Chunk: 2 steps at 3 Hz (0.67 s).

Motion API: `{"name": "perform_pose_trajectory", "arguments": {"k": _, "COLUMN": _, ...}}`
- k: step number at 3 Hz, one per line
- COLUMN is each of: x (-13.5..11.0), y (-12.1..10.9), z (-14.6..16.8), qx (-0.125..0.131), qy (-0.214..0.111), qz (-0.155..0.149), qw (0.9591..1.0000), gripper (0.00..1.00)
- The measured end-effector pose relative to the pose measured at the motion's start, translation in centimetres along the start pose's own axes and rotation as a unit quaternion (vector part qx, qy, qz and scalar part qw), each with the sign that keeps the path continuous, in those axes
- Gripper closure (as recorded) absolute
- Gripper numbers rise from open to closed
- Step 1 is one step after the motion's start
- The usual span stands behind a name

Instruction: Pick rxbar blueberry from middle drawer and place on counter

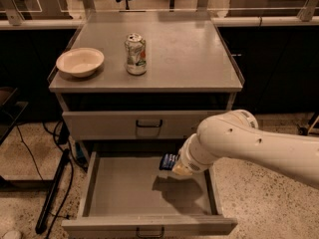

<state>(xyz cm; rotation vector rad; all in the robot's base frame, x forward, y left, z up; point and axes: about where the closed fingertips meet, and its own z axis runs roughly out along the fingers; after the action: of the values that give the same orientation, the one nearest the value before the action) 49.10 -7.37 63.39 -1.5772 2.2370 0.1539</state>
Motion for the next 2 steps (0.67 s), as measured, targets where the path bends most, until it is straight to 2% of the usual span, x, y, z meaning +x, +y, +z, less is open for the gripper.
{"name": "perform_pose_trajectory", "arguments": {"k": 1, "x": -0.6, "y": -1.2, "z": -2.7, "qx": 0.024, "qy": -0.004, "qz": -0.005, "qw": 0.9997, "gripper": 1.0}}
{"name": "perform_pose_trajectory", "arguments": {"k": 2, "x": -1.7, "y": -3.0, "z": -6.5, "qx": 0.059, "qy": -0.002, "qz": -0.016, "qw": 0.9981, "gripper": 1.0}}
